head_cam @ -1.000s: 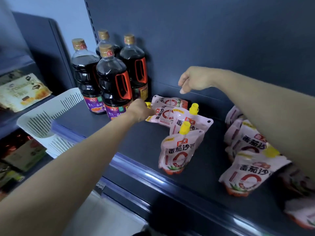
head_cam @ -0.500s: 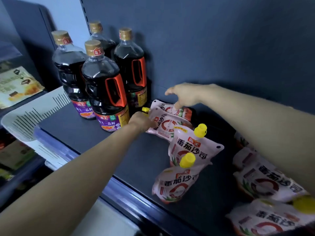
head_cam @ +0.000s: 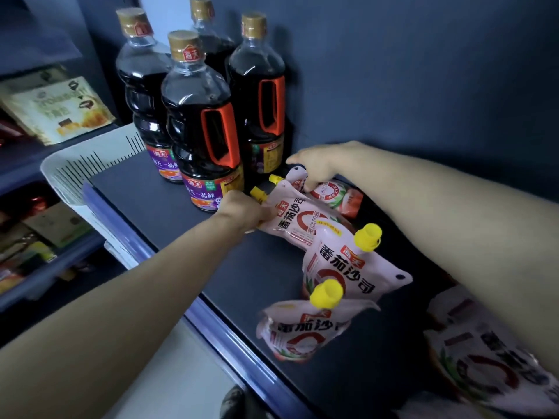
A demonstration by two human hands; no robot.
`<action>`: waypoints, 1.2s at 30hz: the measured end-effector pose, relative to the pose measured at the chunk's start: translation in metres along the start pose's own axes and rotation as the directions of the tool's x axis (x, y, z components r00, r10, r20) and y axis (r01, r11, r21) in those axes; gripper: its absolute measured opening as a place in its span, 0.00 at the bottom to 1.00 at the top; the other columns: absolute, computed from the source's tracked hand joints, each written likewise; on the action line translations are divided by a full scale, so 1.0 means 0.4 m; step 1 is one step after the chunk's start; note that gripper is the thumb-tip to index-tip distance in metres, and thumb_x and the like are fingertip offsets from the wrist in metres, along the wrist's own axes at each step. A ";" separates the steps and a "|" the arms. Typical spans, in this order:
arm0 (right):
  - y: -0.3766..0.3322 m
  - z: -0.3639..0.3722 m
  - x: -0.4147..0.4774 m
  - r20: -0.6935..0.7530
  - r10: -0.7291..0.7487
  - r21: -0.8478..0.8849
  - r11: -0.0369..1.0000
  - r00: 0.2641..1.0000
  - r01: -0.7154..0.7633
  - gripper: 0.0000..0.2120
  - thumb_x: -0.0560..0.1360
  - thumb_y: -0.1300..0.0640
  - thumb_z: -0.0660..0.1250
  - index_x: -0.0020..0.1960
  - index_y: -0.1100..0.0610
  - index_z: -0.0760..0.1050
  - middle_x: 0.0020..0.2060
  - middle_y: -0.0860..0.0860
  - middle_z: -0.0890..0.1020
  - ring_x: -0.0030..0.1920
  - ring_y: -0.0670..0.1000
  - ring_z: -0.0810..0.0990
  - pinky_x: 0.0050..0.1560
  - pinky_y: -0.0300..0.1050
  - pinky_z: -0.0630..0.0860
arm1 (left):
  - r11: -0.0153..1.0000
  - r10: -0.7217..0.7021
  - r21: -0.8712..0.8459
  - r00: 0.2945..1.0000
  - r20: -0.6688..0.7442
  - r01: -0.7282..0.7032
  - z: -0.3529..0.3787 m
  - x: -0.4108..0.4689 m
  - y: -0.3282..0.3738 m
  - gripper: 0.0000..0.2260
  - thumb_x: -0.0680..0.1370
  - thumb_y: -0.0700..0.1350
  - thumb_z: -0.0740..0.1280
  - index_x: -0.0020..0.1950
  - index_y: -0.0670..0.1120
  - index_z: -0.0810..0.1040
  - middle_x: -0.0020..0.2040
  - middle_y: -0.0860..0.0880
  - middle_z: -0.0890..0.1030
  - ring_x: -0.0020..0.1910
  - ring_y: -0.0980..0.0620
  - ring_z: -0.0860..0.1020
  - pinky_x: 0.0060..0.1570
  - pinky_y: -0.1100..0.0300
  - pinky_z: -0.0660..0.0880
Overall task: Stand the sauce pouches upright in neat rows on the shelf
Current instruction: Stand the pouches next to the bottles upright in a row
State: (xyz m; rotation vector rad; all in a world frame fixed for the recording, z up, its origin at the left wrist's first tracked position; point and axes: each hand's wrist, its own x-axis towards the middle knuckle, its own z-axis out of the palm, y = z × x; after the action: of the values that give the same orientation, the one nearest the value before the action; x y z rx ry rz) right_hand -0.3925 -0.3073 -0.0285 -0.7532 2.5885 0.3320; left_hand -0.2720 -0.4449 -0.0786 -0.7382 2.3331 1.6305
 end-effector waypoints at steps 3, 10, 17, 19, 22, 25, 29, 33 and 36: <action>-0.009 0.002 0.020 0.049 0.006 -0.026 1.000 0.999 -0.005 0.43 0.67 0.51 0.74 0.76 0.49 0.56 0.74 0.49 0.63 0.71 0.55 0.67 0.67 0.53 0.70 | 1.000 0.004 -0.019 1.000 -0.009 -0.004 -0.017 -0.013 -0.007 0.15 0.67 0.42 0.75 0.30 0.43 0.69 0.31 0.46 0.73 0.30 0.48 0.70 0.38 0.56 0.71; -0.046 0.002 0.016 0.027 -0.058 -0.052 0.997 0.998 0.059 0.29 0.67 0.56 0.76 0.66 0.57 0.73 0.62 0.57 0.76 0.58 0.59 0.77 0.56 0.50 0.77 | 0.991 0.090 -0.097 0.996 -0.020 -0.092 -0.042 -0.054 -0.001 0.10 0.70 0.39 0.73 0.31 0.42 0.75 0.29 0.49 0.77 0.27 0.55 0.75 0.21 0.70 0.73; -0.038 -0.057 -0.096 -0.115 0.005 -0.167 0.986 0.993 -0.024 0.09 0.67 0.56 0.74 0.37 0.57 0.75 0.34 0.54 0.75 0.40 0.56 0.76 0.36 0.42 0.69 | 0.963 0.265 -0.036 0.964 -0.030 -0.266 -0.038 -0.088 0.046 0.10 0.71 0.41 0.73 0.31 0.45 0.75 0.30 0.49 0.77 0.28 0.54 0.74 0.29 0.63 0.73; -0.018 -0.086 -0.153 -0.140 0.063 -0.171 0.981 0.988 -0.087 0.07 0.67 0.57 0.73 0.40 0.57 0.77 0.37 0.55 0.77 0.42 0.57 0.78 0.34 0.41 0.70 | 0.925 0.377 0.051 0.926 -0.013 -0.376 -0.031 -0.103 0.075 0.11 0.71 0.43 0.72 0.30 0.46 0.75 0.30 0.49 0.76 0.27 0.54 0.71 0.28 0.63 0.69; 0.019 -0.111 -0.245 -0.163 0.168 -0.151 0.969 0.972 -0.193 0.09 0.68 0.56 0.73 0.46 0.60 0.80 0.40 0.56 0.78 0.44 0.58 0.79 0.33 0.40 0.69 | 0.841 0.522 0.123 0.850 0.069 -0.526 -0.012 -0.131 0.120 0.08 0.70 0.44 0.72 0.32 0.44 0.78 0.31 0.47 0.76 0.29 0.53 0.69 0.30 0.62 0.67; 0.060 -0.112 -0.331 -0.177 0.285 -0.076 0.950 0.942 -0.301 0.03 0.68 0.61 0.71 0.39 0.60 0.78 0.30 0.55 0.75 0.41 0.57 0.77 0.28 0.37 0.64 | 0.778 0.591 0.150 0.792 0.156 -0.610 0.016 -0.156 0.157 0.05 0.69 0.42 0.73 0.34 0.43 0.79 0.31 0.47 0.76 0.29 0.55 0.69 0.28 0.67 0.67; 0.085 -0.086 -0.418 -0.225 0.388 0.059 0.921 0.894 -0.385 0.04 0.69 0.62 0.69 0.42 0.62 0.78 0.25 0.52 0.72 0.38 0.56 0.77 0.29 0.37 0.65 | 0.733 0.620 0.157 0.745 0.246 -0.661 0.050 -0.179 0.183 0.06 0.69 0.40 0.74 0.34 0.41 0.80 0.32 0.44 0.79 0.31 0.53 0.72 0.34 0.62 0.71; 0.094 -0.048 -0.456 -0.249 0.449 0.204 0.890 0.858 -0.407 0.04 0.71 0.65 0.66 0.46 0.62 0.78 0.28 0.55 0.77 0.37 0.57 0.81 0.40 0.44 0.77 | 0.703 0.628 0.187 0.722 0.292 -0.687 0.064 -0.185 0.196 0.06 0.68 0.41 0.74 0.33 0.42 0.80 0.30 0.45 0.79 0.29 0.55 0.72 0.32 0.63 0.70; 0.105 -0.031 -0.472 -0.222 0.472 0.306 0.865 0.853 -0.399 0.02 0.73 0.63 0.65 0.45 0.60 0.76 0.31 0.59 0.82 0.27 0.48 0.76 0.38 0.42 0.76 | 0.689 0.599 0.221 0.714 0.363 -0.690 0.063 -0.193 0.211 0.09 0.68 0.43 0.74 0.29 0.48 0.78 0.26 0.52 0.77 0.20 0.63 0.69 0.24 0.72 0.68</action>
State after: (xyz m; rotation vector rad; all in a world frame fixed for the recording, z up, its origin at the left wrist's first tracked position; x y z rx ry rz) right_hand -0.2758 -0.1910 0.0734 -0.1122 2.9949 0.0179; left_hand -0.2513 -0.3774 0.0149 0.4364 2.7169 1.3267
